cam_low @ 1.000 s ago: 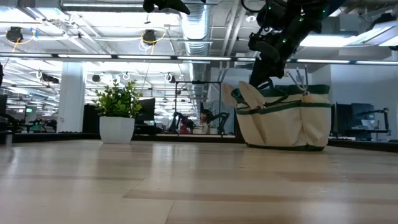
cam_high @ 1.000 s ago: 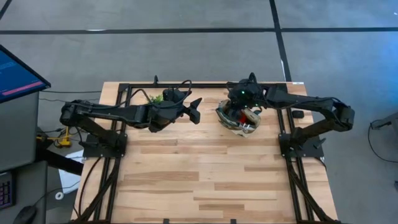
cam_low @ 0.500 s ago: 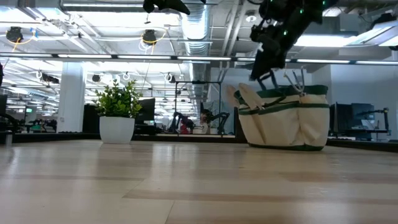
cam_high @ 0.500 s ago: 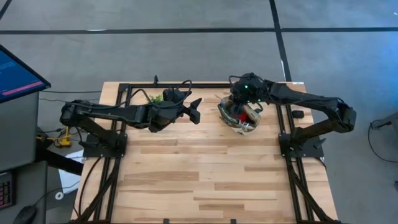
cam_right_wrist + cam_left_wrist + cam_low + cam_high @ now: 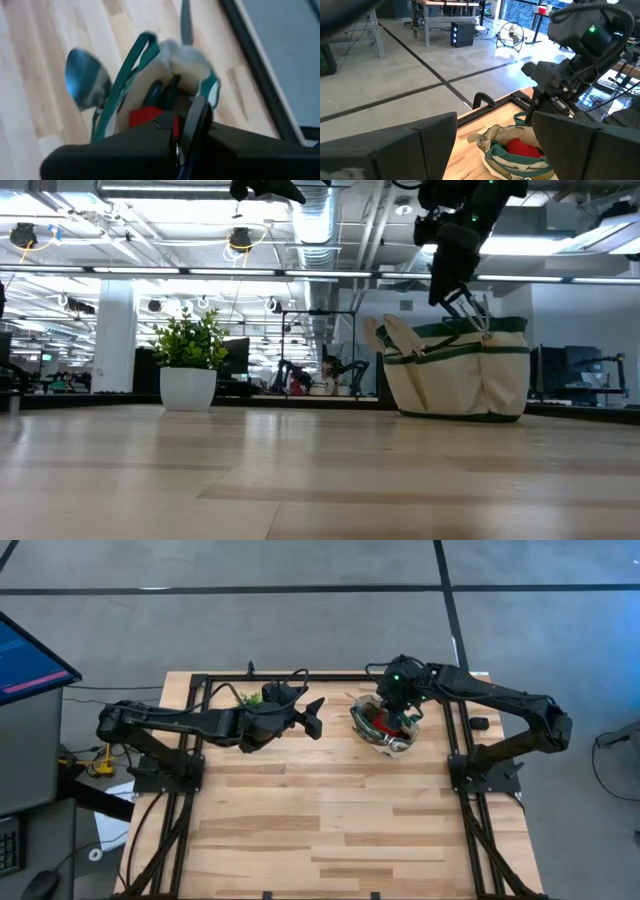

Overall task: Pick & Place Garden tools in Gardening bag
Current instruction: Put the shear scissor into the gardening bag

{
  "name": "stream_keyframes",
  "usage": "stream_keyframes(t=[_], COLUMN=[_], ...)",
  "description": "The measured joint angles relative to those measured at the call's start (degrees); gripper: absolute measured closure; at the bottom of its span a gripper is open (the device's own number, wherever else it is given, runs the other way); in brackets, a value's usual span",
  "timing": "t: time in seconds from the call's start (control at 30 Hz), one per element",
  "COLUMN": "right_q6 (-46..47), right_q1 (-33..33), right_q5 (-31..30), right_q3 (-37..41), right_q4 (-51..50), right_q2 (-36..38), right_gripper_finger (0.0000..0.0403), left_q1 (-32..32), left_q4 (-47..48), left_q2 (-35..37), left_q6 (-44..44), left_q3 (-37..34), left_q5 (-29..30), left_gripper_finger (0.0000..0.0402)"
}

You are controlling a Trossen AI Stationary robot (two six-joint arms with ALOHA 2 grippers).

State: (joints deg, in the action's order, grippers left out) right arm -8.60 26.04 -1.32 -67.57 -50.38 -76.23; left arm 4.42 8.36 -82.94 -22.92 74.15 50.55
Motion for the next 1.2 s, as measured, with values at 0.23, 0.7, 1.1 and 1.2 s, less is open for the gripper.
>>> stream_keyframes(t=[0.23,0.7,1.1,1.2], right_q6=[0.5,-0.9,-1.0,-1.3], right_q1=[-0.1,-0.9,0.9,1.6], right_q5=[1.7,3.2,1.0,1.0], right_q3=[0.0,1.3,1.3,1.3], right_q4=[-1.2,2.8,4.8,4.1], right_q2=[-0.5,-11.2,-9.9,-8.8], right_gripper_finger=[0.0397,0.0397,0.0300,0.0271], left_q1=[0.0,0.0,-0.3,-0.3], left_q4=[0.0,0.4,0.6,0.6], left_q2=[0.0,0.0,0.0,0.0], left_q6=[0.0,0.0,0.0,0.0], left_q3=[0.0,0.0,0.0,0.0], left_q5=[0.0,0.0,0.0,0.0], left_gripper_finger=[0.0156,0.0156,0.0156,0.0156])
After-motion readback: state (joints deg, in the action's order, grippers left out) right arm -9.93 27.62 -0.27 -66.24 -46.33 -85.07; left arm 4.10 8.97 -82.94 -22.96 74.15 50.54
